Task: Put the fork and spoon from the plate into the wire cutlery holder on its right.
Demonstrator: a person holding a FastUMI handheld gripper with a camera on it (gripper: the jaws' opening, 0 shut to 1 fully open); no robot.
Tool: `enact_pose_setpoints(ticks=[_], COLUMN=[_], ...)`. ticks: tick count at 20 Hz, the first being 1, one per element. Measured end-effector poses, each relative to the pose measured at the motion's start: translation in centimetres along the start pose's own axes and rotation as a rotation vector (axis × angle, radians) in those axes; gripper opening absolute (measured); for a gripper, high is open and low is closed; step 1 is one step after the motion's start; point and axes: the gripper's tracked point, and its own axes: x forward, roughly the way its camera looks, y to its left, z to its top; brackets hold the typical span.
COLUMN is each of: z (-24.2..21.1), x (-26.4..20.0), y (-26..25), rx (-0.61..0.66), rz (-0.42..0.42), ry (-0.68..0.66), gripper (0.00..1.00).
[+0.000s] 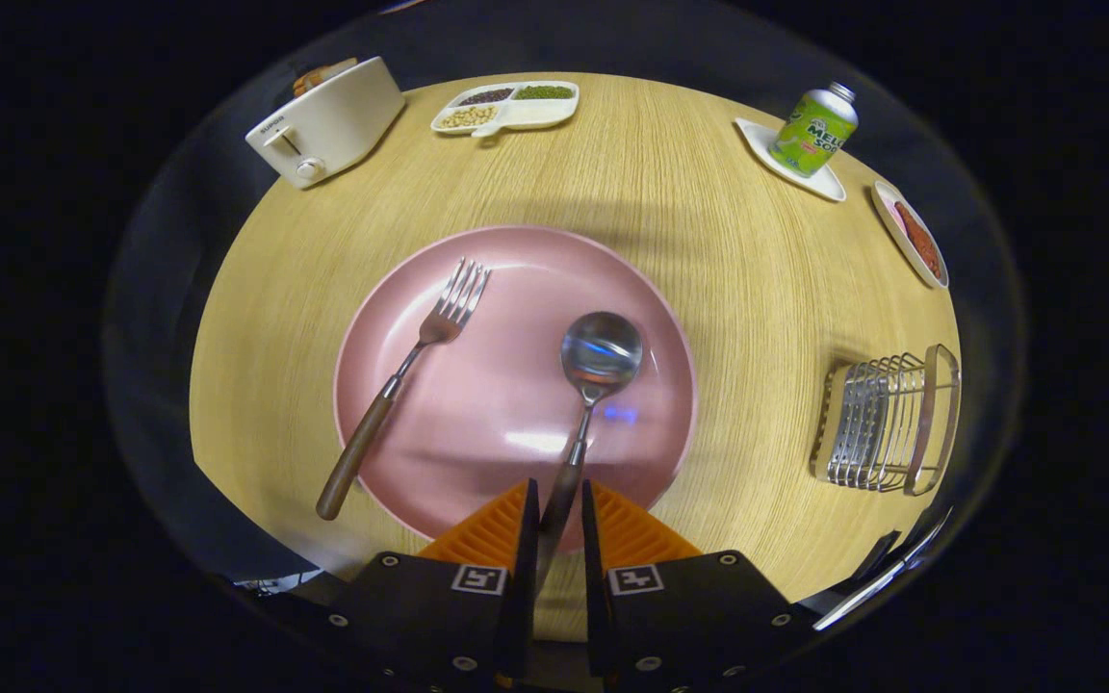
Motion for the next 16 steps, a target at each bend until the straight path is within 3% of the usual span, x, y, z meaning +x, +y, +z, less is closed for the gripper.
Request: enact_pose_setpoints(ticks=[6,12,16], z=[0.5,0.7,1.0], x=[0.1,-2.9,-6.0], y=[-0.6,-1.5,-4.5], rx=[-0.01,0.003,0.053], rz=[0.015,0.063,0.044], ry=[-0.019,-0.096,-0.16], gripper=[0.07,0.05,0.05])
